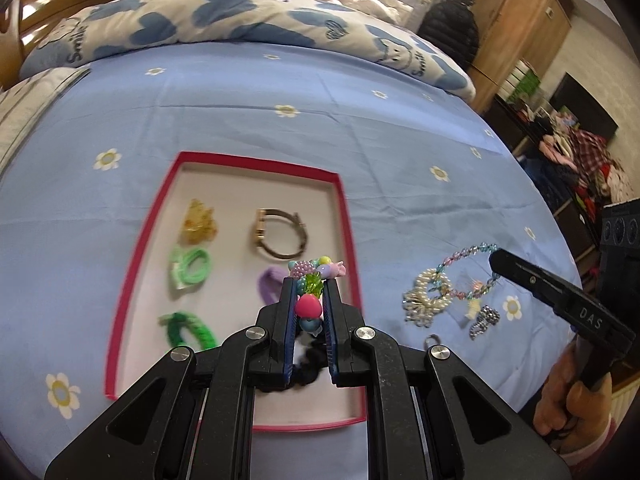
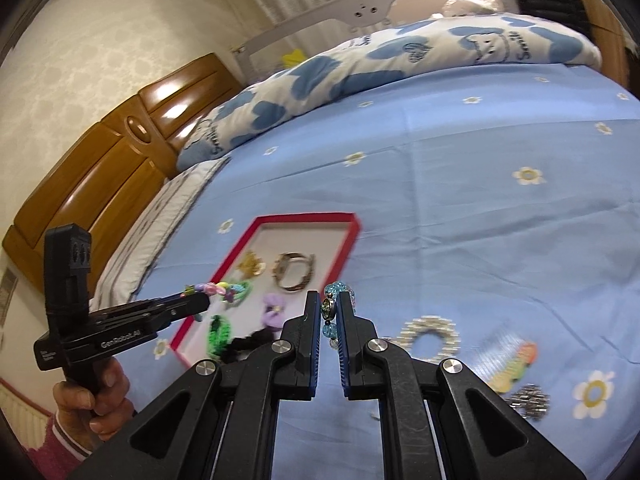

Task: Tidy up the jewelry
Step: 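Carry both beaded bracelets into the tray and open both tools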

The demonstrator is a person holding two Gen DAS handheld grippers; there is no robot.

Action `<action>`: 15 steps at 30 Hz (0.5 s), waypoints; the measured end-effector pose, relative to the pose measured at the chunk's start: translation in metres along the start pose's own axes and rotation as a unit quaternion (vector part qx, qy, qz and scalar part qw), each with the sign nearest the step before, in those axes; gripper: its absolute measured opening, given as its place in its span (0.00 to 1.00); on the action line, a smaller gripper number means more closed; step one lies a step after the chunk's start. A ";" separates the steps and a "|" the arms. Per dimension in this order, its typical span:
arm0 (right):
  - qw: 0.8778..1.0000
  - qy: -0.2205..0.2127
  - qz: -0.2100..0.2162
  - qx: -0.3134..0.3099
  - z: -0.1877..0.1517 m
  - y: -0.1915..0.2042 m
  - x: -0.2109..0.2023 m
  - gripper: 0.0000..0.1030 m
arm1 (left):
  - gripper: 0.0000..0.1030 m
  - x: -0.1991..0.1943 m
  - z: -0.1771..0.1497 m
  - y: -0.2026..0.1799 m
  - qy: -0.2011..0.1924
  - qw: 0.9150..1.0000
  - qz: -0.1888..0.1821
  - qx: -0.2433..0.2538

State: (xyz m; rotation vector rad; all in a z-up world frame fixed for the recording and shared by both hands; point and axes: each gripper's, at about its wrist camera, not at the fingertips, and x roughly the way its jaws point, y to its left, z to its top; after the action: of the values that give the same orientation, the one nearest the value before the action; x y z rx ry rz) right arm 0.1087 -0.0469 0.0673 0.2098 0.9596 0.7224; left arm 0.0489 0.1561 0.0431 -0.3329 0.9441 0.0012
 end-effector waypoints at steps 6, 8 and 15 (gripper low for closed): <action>0.999 0.015 0.026 -0.010 0.002 0.025 0.025 0.07 | 0.11 -0.002 0.000 0.025 -0.003 1.000 0.015 -0.018; 0.999 0.019 0.035 -0.014 0.003 0.033 0.033 0.07 | 0.11 -0.001 0.001 0.032 -0.002 1.000 0.020 -0.024; 0.997 0.036 0.061 -0.022 0.007 0.057 0.062 0.07 | 0.11 0.006 0.001 0.054 0.004 0.999 0.038 -0.036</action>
State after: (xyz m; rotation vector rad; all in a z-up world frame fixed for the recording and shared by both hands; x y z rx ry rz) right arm 0.1101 0.0368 0.0566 0.2065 1.0046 0.8665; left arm 0.0456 0.2073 0.0240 -0.3640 0.9657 0.1040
